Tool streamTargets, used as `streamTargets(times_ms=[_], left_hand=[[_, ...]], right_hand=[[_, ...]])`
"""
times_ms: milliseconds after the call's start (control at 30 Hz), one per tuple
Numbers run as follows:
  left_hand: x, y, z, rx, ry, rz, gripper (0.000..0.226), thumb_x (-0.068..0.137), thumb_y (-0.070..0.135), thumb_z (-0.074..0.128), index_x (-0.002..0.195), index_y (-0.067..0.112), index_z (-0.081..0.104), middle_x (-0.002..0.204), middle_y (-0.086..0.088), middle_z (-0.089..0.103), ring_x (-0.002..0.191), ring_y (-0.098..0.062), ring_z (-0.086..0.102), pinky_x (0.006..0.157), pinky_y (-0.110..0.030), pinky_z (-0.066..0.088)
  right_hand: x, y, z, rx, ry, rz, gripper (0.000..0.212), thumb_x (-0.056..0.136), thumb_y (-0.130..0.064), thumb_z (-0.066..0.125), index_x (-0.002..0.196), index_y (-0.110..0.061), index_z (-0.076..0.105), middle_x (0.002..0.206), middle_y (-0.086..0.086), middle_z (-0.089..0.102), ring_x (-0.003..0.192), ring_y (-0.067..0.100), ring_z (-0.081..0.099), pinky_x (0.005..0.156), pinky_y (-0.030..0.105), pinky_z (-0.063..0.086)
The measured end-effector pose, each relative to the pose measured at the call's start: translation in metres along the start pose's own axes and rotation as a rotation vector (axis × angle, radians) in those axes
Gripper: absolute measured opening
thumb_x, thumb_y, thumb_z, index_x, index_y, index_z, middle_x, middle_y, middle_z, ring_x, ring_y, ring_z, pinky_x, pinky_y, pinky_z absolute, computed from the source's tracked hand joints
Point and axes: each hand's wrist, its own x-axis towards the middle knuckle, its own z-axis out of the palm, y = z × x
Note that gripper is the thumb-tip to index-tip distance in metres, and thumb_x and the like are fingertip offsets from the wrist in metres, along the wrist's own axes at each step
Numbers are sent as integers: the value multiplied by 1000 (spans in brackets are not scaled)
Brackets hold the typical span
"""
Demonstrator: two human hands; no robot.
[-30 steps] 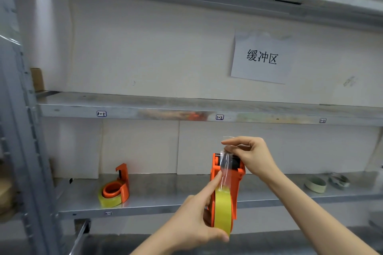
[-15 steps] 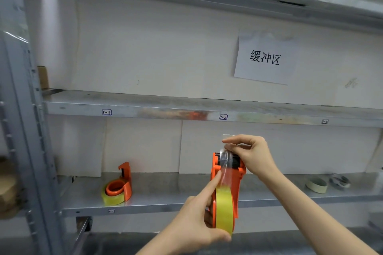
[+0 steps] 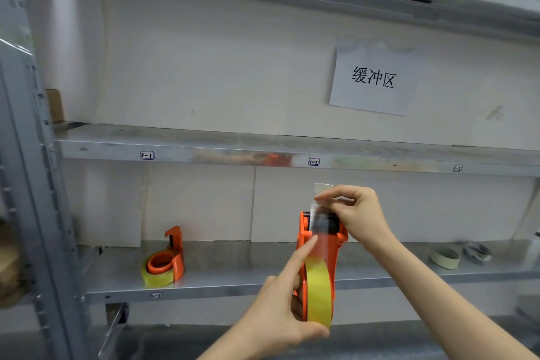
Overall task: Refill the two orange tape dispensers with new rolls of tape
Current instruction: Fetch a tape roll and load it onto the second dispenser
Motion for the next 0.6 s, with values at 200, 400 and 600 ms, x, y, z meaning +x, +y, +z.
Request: streamTargets(times_ms=[200, 400, 600], left_hand=[[5, -6, 5, 5, -21, -57, 112, 67, 31, 84, 137, 71, 6, 117, 0, 67, 92, -13, 72, 88, -31, 59], [7, 0, 5, -46, -42, -42, 113, 68, 18, 86, 143, 63, 14, 113, 7, 71, 89, -10, 73, 86, -31, 60], [10, 2, 8, -65, -40, -53, 115, 66, 20, 87, 147, 56, 14, 116, 9, 70, 90, -9, 73, 86, -31, 60]], right_hand=[[-2, 2, -4, 6, -31, 18, 37, 80, 14, 58, 68, -17, 75, 74, 7, 75, 71, 17, 74, 75, 34, 60], [-1, -1, -11, -10, -35, 28, 32, 81, 13, 58, 72, -13, 75, 78, 14, 74, 72, 19, 74, 79, 42, 59], [-2, 0, -12, -35, -31, 20, 36, 80, 8, 63, 66, -22, 74, 73, 8, 74, 71, 21, 73, 77, 44, 59]])
